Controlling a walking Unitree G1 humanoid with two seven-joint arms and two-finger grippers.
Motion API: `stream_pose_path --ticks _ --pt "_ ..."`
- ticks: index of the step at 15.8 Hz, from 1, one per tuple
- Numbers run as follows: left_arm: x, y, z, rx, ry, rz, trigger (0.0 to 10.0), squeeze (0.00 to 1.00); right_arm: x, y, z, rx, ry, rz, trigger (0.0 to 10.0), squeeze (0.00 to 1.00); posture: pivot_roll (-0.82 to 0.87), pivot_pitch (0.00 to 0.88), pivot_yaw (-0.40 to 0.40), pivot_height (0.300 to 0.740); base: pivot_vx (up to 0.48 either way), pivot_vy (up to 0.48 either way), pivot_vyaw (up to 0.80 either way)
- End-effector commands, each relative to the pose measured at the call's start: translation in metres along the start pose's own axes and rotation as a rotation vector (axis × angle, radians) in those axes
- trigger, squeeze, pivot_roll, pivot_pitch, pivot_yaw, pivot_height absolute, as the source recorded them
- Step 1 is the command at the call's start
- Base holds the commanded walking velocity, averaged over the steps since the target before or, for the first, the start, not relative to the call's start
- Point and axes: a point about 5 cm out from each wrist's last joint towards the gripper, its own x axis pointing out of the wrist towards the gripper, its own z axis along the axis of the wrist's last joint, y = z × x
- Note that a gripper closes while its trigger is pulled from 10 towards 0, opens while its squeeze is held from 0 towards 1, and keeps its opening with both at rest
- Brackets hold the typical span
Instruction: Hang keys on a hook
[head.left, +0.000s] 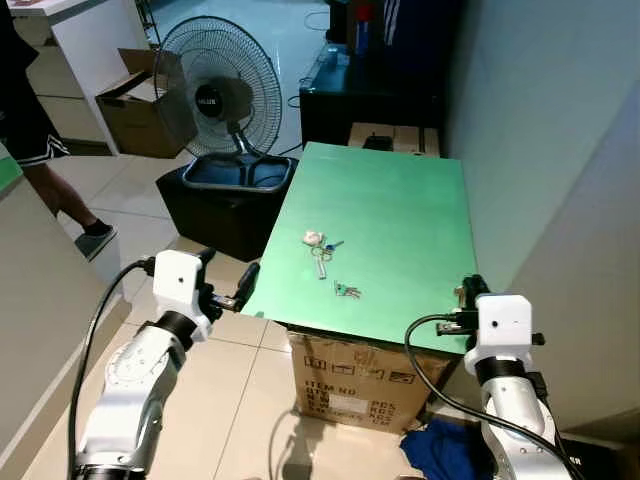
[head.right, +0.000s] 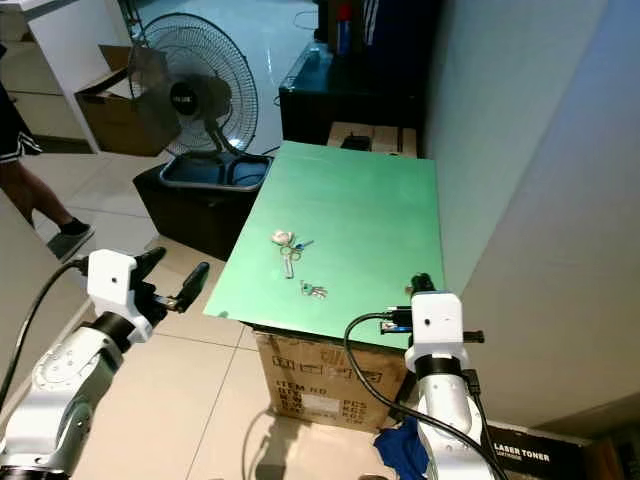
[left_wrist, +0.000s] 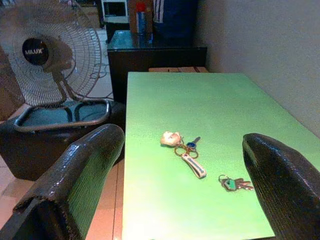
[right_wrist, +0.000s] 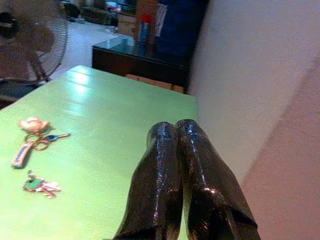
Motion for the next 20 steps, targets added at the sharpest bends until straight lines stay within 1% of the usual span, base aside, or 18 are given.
stream_pose_path --ticks 1,5,12,15,16,17,20 --pt "0.002 0.002 -0.003 0.008 0.03 0.01 10.0 0.0 -0.001 0.002 -0.001 -0.003 0.011 0.015 0.0 0.0 -0.06 0.0 0.057 0.74 0.0 0.48 0.0" --pt "0.004 0.0 -0.008 0.03 0.068 -0.013 10.0 0.0 -0.003 0.007 -0.006 0.001 0.022 0.041 0.0 0.0 -0.06 0.0 0.065 0.74 0.0 0.48 0.0" --pt "0.008 -0.001 -0.01 0.021 0.087 -0.045 10.0 0.0 -0.005 0.013 -0.011 0.011 0.044 0.057 0.0 0.0 -0.07 0.0 0.082 0.74 0.0 0.48 0.0" --pt "0.009 -0.001 -0.011 0.028 0.095 -0.041 10.0 0.0 -0.005 0.015 -0.01 0.017 0.037 0.062 0.0 0.0 -0.07 0.0 0.083 0.74 0.0 0.48 0.0" --pt "0.009 0.001 -0.011 0.051 0.097 -0.019 10.0 0.0 -0.006 0.014 -0.012 0.018 0.048 0.063 0.0 0.0 -0.07 0.0 0.08 0.74 0.0 0.48 0.0" --pt "0.009 0.002 -0.012 0.078 0.102 -0.009 10.0 0.0 -0.005 0.014 -0.012 0.012 0.056 0.067 0.0 0.0 -0.07 0.0 0.079 0.74 0.0 0.0 0.77" --pt "0.01 0.0 -0.013 0.087 0.1 0.005 10.0 0.0 0.0 0.014 -0.014 0.002 0.063 0.074 0.0 0.0 -0.07 0.0 0.072 0.74 0.0 0.0 0.75"
